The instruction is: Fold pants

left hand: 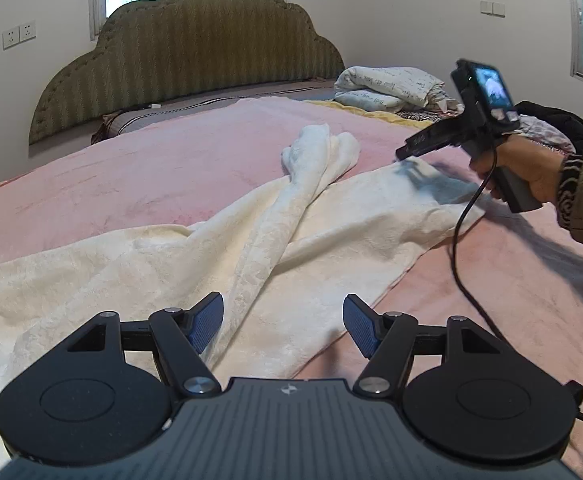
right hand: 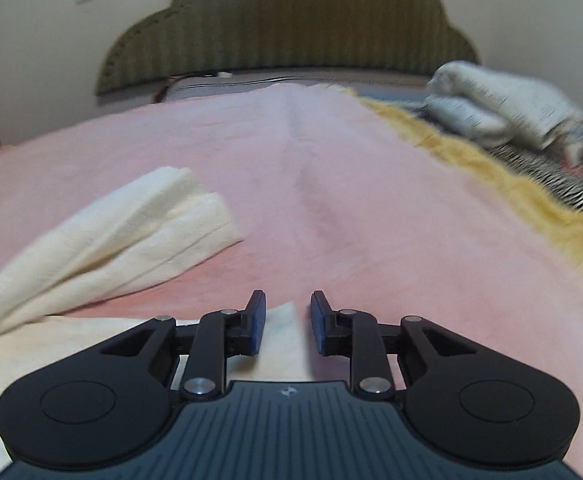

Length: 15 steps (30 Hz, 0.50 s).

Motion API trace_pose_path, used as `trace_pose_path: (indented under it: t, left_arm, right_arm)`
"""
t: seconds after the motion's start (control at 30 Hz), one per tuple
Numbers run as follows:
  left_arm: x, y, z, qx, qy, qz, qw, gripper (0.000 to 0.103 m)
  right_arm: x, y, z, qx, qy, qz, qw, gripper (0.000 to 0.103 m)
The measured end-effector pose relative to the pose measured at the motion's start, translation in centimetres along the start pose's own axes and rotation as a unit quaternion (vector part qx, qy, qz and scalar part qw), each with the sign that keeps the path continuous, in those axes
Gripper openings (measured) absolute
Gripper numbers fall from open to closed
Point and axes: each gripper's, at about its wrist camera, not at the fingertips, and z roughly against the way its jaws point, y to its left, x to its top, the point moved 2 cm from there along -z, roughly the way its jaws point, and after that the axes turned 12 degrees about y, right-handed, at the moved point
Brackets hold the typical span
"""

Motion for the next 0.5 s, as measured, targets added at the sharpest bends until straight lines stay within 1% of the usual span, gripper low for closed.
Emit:
trace_pose_path:
  t: [0.03,0.07,0.1,0.13,0.17,0.23,0.27,0.3,0.33,0.37,0.4,0.47,0.5]
  left_arm:
    - [0.1,0.1,-0.3,-0.001,0.001,0.002,1.0,0.07]
    - [0.0,0.2,-0.5,-0.003,0.001,0.005,1.0,0.07]
    - [0.0,0.4,-0.7,-0.005,0.003,0.01,0.9999,0.07]
    - [-0.1,0.5,-1.0,-0.008,0.005,0.013,0.9999,0.07]
    - [-0.1,0.6,-1.3,-0.011,0.008,0.018,0.9997,0.07]
    - [-0.1,0.8,-1.7,-0.016,0.01,0.026,0.9995,0.069]
    - [-0.2,0.9,-1.8,-0.019,0.011,0.03,0.9993,0.07]
    - [-0.2,1.0,-1.9,-0.021,0.011,0.033,0.9992,0.07]
    - [-0.2,1.2,-1.9,-0.024,0.01,0.036,0.999,0.07]
    - [-0.3,1.3,-2.0,-0.027,0.011,0.04,0.9988,0.07]
    - [-0.3,1.5,-2.0,-0.03,0.01,0.043,0.9985,0.07]
    - [-0.5,1.6,-2.2,-0.037,0.009,0.047,0.9982,0.073]
    - [-0.7,1.7,-2.3,-0.04,0.008,0.047,0.998,0.075]
  right_arm:
    - [0.1,-0.1,0.2,-0.008,0.0,-0.013,1.0,0.027]
    - [0.3,-0.2,1.0,-0.02,-0.015,-0.031,0.999,0.027]
    - [0.4,0.0,2.1,-0.023,-0.042,-0.039,0.998,0.027]
    - [0.6,0.5,3.1,-0.009,-0.065,-0.04,0.997,0.027]
    - [0.9,1.2,3.9,0.016,-0.075,-0.035,0.996,0.028]
    - [2.0,3.6,4.5,0.069,-0.071,-0.005,0.995,0.029]
    - [2.6,5.0,4.5,0.084,-0.065,0.014,0.994,0.037]
    - [3.2,6.7,4.4,0.094,-0.059,0.035,0.993,0.053]
    - [3.7,8.3,4.2,0.1,-0.056,0.054,0.992,0.061]
    - [4.2,10.0,4.0,0.105,-0.057,0.074,0.99,0.075]
    - [4.6,11.6,3.7,0.104,-0.056,0.093,0.989,0.08]
    - [5.2,14.4,2.3,0.087,-0.042,0.124,0.988,0.08]
    - [5.5,15.9,1.2,0.069,-0.028,0.142,0.987,0.08]
